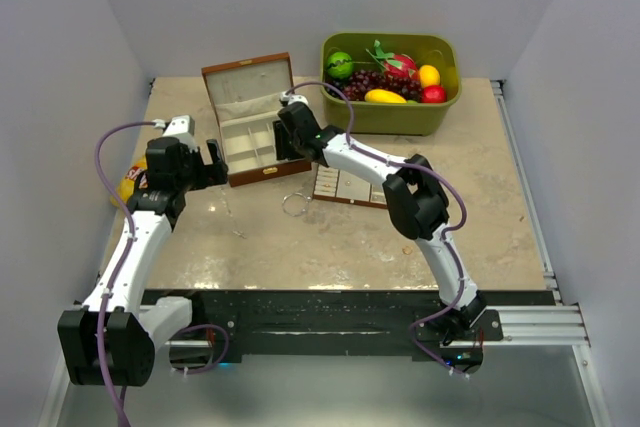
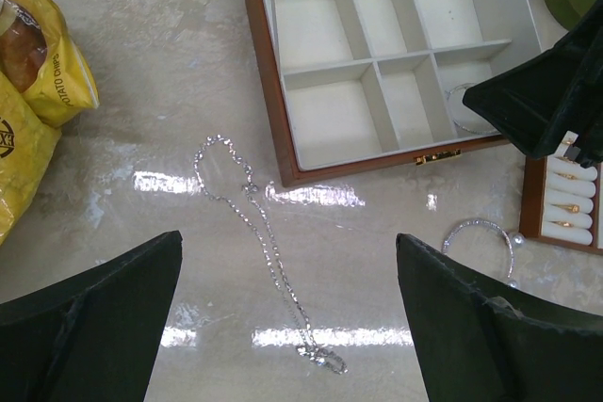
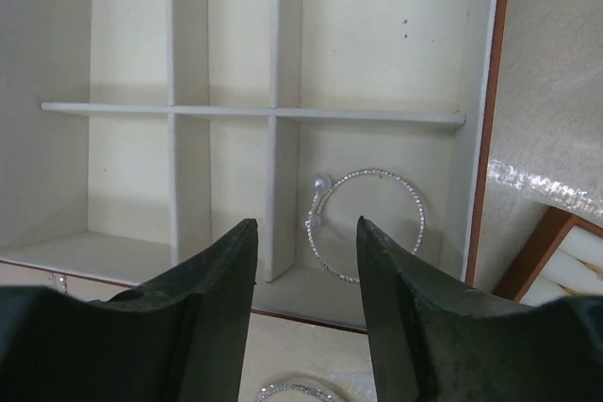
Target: Organize the mixed jewelry
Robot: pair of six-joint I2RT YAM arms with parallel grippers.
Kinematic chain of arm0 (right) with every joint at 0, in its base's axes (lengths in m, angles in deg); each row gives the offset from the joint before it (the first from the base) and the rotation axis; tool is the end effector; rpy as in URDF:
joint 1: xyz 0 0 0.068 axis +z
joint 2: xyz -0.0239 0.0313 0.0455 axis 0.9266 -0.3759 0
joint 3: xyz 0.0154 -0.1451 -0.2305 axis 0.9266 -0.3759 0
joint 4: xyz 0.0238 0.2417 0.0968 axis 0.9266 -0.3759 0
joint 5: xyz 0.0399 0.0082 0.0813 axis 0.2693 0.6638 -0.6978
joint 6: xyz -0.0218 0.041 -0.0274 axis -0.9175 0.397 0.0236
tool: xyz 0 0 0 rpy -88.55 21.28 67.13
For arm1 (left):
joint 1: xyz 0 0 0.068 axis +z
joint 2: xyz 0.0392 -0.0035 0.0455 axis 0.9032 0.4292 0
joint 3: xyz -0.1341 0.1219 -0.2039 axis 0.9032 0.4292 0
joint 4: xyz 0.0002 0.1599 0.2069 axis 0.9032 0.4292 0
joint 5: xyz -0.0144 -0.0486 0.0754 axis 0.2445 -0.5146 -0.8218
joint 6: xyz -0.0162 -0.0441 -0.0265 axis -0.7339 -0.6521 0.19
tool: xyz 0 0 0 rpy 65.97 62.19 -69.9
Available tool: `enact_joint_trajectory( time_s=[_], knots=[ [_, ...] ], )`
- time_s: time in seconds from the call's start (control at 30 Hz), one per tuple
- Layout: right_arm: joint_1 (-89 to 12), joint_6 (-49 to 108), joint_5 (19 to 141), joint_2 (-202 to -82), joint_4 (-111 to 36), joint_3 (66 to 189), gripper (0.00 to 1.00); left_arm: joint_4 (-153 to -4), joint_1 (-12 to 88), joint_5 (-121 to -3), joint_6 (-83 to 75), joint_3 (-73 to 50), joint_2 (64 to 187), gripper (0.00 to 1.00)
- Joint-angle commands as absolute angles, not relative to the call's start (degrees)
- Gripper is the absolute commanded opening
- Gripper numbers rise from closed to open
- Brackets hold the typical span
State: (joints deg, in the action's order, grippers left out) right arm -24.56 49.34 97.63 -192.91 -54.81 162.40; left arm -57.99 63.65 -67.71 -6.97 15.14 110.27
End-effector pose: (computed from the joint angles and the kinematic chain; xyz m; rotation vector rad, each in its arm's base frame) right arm 0.3901 0.3603 0.2051 -0.2497 2.2782 0.4600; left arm 0.2312 -0.0054 0.2800 -0.2235 2.1361 -0.2090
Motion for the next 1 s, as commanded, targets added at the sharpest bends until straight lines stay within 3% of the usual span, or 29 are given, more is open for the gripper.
enact_joint_trajectory(
  time_s=[0.0, 0.17, 0.3, 0.53, 0.97],
  knots=[
    [-24.76, 47.85, 97.88, -188.11, -54.7, 164.26, 0.51, -60.15, 63.62, -66.57, -7.59, 14.16, 109.81, 1.0],
    [-24.68, 47.93, 96.9, -179.33, -51.19, 157.43, 0.54, -60.06, 63.62, -66.39, -7.5, 14.25, 109.89, 1.0],
    [-24.59, 51.0, 96.9, -167.66, -47.41, 142.7, 0.53, -59.71, 63.62, -67.01, -7.41, 14.43, 109.81, 1.0],
    [-23.63, 58.3, 95.68, -158.06, -45.65, 124.29, 0.5, -59.71, 63.62, -67.45, -7.5, 14.16, 110.86, 1.0],
    [-16.95, 64.19, 94.79, -164.63, -43.97, 121.02, 0.48, -59.88, 63.62, -66.83, -7.59, 13.72, 112.53, 1.0]
  ],
)
